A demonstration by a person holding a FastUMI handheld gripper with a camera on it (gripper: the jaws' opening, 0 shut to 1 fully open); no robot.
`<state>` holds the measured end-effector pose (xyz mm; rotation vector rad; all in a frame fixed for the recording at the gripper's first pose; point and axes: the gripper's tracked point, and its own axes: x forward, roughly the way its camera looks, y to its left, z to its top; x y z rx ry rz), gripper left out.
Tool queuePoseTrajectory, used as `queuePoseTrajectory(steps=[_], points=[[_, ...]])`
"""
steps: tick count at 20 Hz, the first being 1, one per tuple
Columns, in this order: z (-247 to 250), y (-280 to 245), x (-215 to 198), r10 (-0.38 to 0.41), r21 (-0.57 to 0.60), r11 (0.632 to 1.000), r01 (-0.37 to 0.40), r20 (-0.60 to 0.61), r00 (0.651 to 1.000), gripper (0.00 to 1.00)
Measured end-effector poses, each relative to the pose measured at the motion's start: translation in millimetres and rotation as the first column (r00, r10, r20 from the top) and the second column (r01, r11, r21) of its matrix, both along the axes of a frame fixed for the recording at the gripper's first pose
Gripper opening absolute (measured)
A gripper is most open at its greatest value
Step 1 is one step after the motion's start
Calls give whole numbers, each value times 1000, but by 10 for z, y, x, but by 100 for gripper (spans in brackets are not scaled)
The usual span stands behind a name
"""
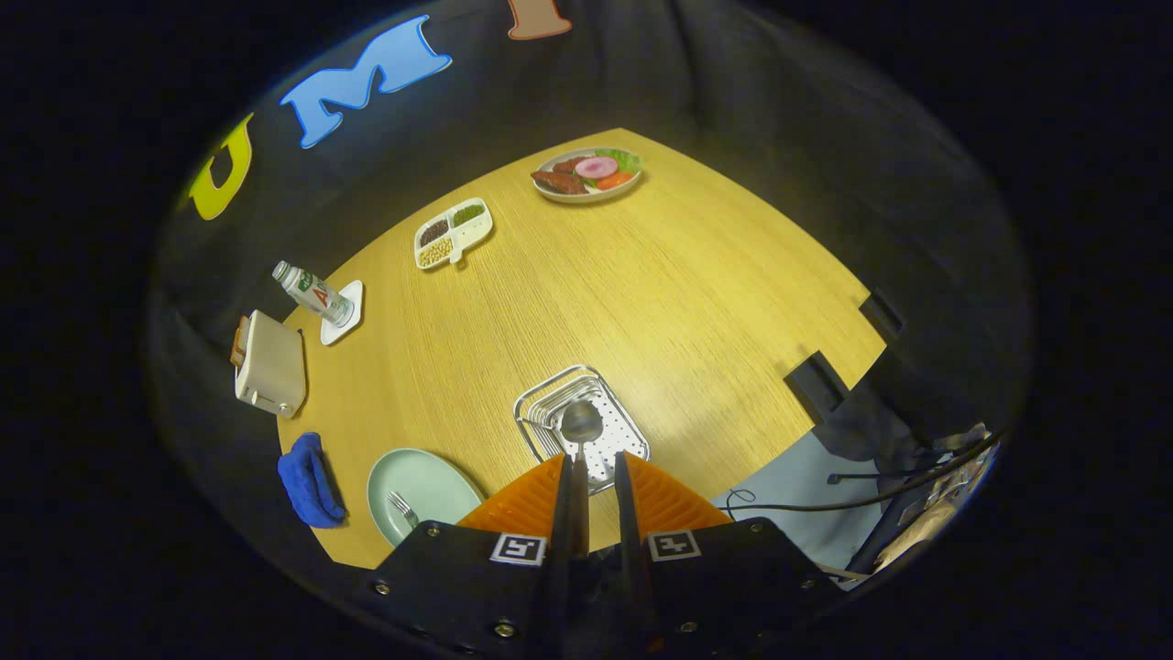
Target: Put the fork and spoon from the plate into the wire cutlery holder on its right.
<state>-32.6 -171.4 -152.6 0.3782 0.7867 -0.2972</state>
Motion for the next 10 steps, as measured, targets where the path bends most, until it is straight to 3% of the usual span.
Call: queuePoseTrajectory(steps=[4, 10], points=[[482, 200, 116, 35, -110, 994, -18, 154, 987, 26], [842, 1022, 263, 216, -204, 966, -162, 284, 934, 26]])
